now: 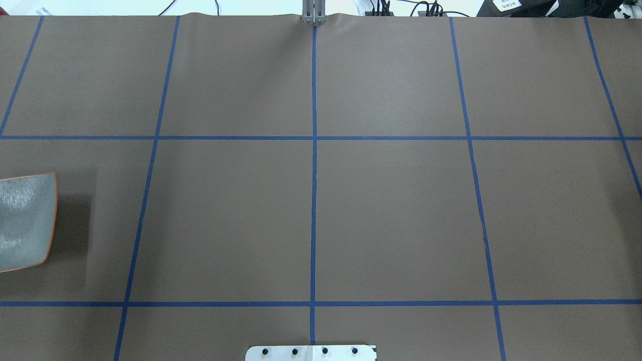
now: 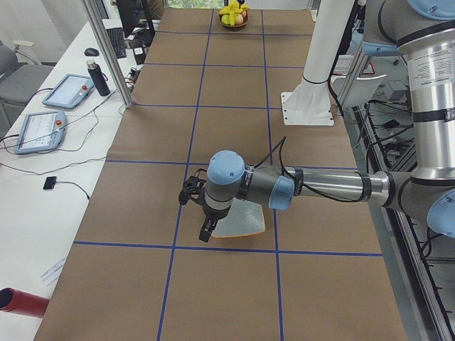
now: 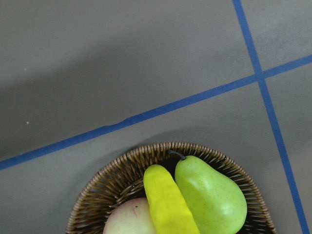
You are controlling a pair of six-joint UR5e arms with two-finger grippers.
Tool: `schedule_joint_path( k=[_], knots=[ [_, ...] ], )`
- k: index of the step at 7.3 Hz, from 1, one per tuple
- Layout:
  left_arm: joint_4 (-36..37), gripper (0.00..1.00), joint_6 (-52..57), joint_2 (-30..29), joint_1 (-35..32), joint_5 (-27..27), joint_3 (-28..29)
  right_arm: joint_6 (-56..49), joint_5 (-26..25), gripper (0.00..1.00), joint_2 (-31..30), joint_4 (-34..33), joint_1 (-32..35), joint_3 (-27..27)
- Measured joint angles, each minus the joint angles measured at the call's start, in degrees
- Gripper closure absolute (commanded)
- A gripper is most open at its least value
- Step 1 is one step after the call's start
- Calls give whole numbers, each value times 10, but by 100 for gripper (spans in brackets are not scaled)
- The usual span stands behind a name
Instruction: Transfer all bananas from basket to plate
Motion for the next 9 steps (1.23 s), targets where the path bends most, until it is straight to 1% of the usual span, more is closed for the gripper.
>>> schedule_joint_path(
  k=[1, 2, 3, 4, 5, 7, 9],
  knots=[
    [0, 0, 0, 1, 0, 0, 0, -3, -6, 1, 3, 0, 4, -14],
    [0, 0, 0, 2, 0, 0, 0, -5, -10, 6, 11, 0, 7, -33],
    [0, 0, 0, 2, 0, 0, 0, -6, -12, 43, 22, 3, 8, -54],
    [0, 0, 0, 3, 0, 0, 0, -6, -14, 90, 28, 8, 8, -69],
    [0, 0, -1, 3, 0, 0, 0, -6, -18, 100, 30, 11, 8, -76],
    [0, 0, -1, 3, 0, 0, 0, -1, -31, 100, 37, 12, 12, -74],
    [0, 0, 0, 3, 0, 0, 1, 2, -33, 100, 41, 10, 24, -66]
  ],
)
